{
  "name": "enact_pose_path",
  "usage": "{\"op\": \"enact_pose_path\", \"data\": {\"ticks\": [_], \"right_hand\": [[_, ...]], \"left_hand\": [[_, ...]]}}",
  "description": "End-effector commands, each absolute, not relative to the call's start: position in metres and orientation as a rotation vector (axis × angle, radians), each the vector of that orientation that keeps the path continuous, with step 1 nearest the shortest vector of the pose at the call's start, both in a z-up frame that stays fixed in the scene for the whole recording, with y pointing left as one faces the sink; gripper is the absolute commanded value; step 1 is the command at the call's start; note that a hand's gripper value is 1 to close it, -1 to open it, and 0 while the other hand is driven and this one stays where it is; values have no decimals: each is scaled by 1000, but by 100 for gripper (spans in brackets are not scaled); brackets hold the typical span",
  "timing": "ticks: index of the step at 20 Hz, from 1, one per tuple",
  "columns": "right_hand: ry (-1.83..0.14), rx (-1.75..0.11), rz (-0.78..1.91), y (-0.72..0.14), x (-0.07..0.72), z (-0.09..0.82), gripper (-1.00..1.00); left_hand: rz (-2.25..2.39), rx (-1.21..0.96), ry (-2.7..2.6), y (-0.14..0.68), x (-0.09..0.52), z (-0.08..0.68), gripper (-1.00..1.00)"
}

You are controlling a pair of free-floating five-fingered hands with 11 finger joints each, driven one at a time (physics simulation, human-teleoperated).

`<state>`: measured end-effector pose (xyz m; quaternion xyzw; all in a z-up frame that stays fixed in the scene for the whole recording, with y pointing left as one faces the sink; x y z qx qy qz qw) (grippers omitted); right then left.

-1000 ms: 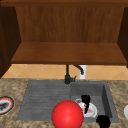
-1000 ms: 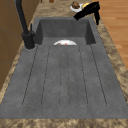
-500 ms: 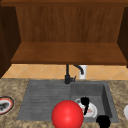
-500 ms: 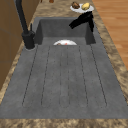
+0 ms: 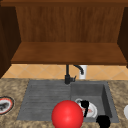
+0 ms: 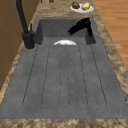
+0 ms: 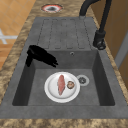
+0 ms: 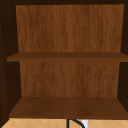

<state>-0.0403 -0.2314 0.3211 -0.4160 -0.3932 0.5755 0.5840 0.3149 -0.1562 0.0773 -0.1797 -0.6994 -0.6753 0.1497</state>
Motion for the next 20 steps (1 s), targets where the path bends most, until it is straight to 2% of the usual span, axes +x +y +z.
{"op": "enact_pose_path", "data": {"ticks": [1, 20], "right_hand": [[-918, -971, 1343, -231, -40, 321, 0], [-918, -971, 1343, -231, -40, 321, 0]], "left_hand": [[-1778, -531, -2007, -158, 319, 65, -100], [-1643, -763, -1869, -157, 375, 18, -100]]}}
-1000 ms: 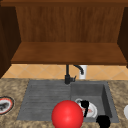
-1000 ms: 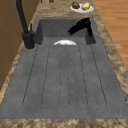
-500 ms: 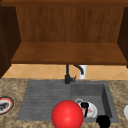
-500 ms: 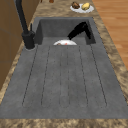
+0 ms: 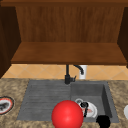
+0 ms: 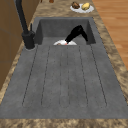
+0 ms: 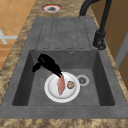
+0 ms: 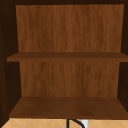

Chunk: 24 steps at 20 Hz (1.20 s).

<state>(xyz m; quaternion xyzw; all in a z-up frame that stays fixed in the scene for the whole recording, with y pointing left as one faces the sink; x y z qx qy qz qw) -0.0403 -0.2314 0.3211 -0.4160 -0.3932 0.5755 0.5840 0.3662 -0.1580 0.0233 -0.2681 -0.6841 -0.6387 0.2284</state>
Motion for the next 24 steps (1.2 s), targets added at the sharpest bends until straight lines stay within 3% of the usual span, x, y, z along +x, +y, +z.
{"op": "enact_pose_path", "data": {"ticks": [1, 17, 24], "right_hand": [[-918, -971, 1343, -231, -40, 321, 0], [-918, -971, 1343, -231, -40, 321, 0], [-918, -971, 1343, -231, -40, 321, 0]], "left_hand": [[-1633, -776, -1862, -157, 379, 17, -100], [-1511, -958, -1748, -139, 441, -19, -100], [-1504, -883, -1821, -141, 476, -45, -100]]}}
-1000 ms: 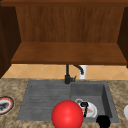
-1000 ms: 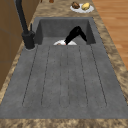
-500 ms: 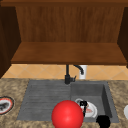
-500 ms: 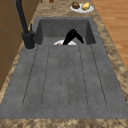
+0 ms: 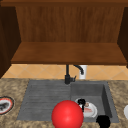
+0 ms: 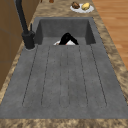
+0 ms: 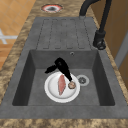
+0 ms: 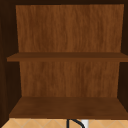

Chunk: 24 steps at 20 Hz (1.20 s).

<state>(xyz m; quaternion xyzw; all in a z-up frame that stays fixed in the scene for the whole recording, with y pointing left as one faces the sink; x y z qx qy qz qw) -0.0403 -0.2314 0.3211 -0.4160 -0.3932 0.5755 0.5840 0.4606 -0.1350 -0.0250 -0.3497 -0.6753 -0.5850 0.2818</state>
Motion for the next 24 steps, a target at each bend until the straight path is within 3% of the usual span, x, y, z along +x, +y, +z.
{"op": "enact_pose_path", "data": {"ticks": [1, 9, 24], "right_hand": [[-918, -971, 1343, -231, -40, 321, 0], [-918, -971, 1343, -231, -40, 321, 0], [-918, -971, 1343, -231, -40, 321, 0]], "left_hand": [[-1501, -878, -1849, -140, 480, -46, -100], [-1570, -731, -2045, -139, 513, -65, -100], [-1730, -600, -2128, -146, 444, -58, -100]]}}
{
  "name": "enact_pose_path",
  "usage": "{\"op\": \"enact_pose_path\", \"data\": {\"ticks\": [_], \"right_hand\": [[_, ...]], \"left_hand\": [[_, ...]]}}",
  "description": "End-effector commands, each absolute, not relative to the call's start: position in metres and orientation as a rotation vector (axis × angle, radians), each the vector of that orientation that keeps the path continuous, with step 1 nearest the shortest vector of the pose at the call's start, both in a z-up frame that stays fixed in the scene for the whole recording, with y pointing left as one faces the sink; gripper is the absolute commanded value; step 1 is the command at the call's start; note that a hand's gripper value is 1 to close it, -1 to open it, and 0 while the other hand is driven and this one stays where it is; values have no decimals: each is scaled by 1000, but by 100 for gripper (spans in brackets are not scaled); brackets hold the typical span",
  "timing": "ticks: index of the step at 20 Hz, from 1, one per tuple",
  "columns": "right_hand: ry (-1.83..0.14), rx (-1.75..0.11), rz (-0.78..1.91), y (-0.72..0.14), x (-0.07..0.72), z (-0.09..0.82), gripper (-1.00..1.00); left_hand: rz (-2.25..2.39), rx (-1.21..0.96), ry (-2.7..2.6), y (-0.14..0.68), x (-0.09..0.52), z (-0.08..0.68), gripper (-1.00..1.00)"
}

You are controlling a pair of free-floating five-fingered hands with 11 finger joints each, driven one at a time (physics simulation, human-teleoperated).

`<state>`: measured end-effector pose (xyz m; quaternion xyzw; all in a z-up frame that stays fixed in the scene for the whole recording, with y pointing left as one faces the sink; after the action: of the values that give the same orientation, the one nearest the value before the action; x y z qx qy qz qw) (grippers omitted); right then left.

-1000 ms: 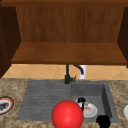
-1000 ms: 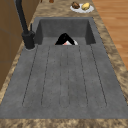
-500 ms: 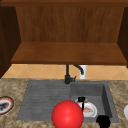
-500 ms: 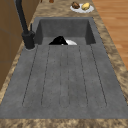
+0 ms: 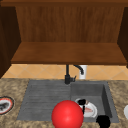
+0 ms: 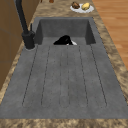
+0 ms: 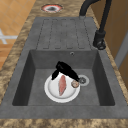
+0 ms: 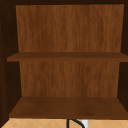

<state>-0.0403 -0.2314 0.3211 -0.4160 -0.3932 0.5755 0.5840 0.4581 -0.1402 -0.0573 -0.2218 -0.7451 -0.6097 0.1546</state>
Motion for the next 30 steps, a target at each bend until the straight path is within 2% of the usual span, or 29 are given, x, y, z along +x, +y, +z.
{"op": "enact_pose_path", "data": {"ticks": [1, 8, 13, 24, 30], "right_hand": [[-918, -971, 1343, -231, -40, 321, 0], [-918, -971, 1343, -231, -40, 321, 0], [-918, -971, 1343, -231, -40, 321, 0], [-918, -971, 1343, -231, -40, 321, 0], [-918, -971, 1343, -231, -40, 321, 0]], "left_hand": [[-1734, -599, -2130, -147, 443, -57, -100], [-1731, -593, -2139, -146, 450, -54, -100], [-1673, -480, -2149, -146, 445, -51, -100], [-1687, -508, -2144, -138, 423, -33, -100], [-1690, -605, -2080, -144, 418, -25, -100]]}}
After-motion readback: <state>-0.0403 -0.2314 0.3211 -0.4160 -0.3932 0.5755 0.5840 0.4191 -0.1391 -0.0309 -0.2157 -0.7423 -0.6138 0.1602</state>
